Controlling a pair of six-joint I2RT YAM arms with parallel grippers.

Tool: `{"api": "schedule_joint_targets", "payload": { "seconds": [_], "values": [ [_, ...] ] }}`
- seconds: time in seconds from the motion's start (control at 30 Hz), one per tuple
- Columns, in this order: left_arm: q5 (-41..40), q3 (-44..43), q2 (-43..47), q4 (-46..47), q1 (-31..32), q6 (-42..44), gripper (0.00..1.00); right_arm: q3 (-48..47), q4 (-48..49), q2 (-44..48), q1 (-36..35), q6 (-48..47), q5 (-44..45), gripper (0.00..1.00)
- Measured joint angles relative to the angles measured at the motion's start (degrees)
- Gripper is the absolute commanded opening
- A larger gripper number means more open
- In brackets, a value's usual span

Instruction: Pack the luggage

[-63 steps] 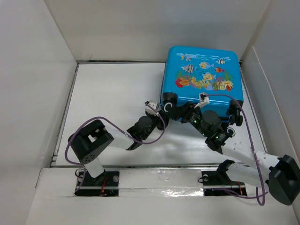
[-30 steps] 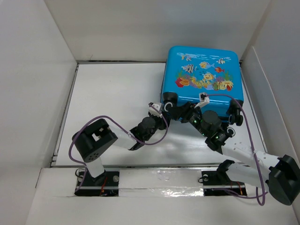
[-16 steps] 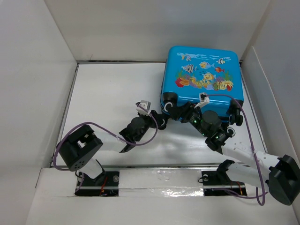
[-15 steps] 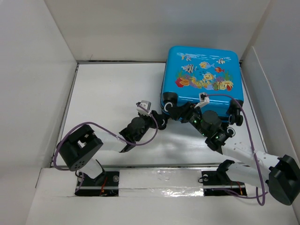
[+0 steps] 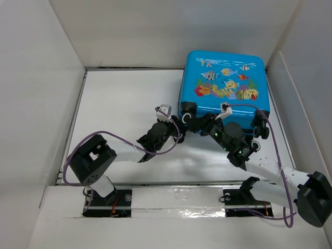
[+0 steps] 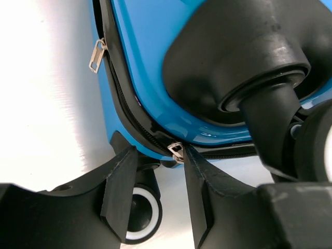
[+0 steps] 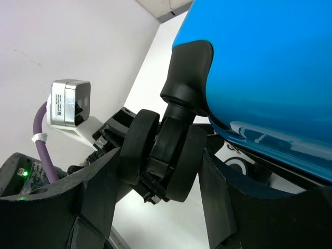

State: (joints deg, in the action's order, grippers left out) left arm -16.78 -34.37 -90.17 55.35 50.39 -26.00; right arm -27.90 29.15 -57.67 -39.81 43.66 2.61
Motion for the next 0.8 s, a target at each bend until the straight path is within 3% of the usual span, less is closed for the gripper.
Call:
{"api": "schedule_joint_targets", "payload": {
  "seconds": [0.2, 0.33, 0.53, 0.8],
  "values": [
    [-1.4, -2.6, -0.4, -4.0, 0.6, 0.2, 0.34, 0.0, 0.0, 0.0, 0.1, -0.3, 1.0, 0.35],
    [-1.2, -1.3, -0.4, -1.9, 0.4, 0.5, 0.44, 0.0, 0.0, 0.0, 0.1, -0.3, 0.9, 0.35],
    [2.1, -0.5, -1.3, 0.7, 1.6, 3.8, 0.50, 0.0, 0.5, -0.3, 0.1, -0.3, 0.6, 0.35],
    [2.8, 4.7, 0.2, 3.5, 3.7, 6.6, 0.40, 0.0, 0.9, -0.5, 0.2, -0.3, 0.4, 0.35]
  ]
}}
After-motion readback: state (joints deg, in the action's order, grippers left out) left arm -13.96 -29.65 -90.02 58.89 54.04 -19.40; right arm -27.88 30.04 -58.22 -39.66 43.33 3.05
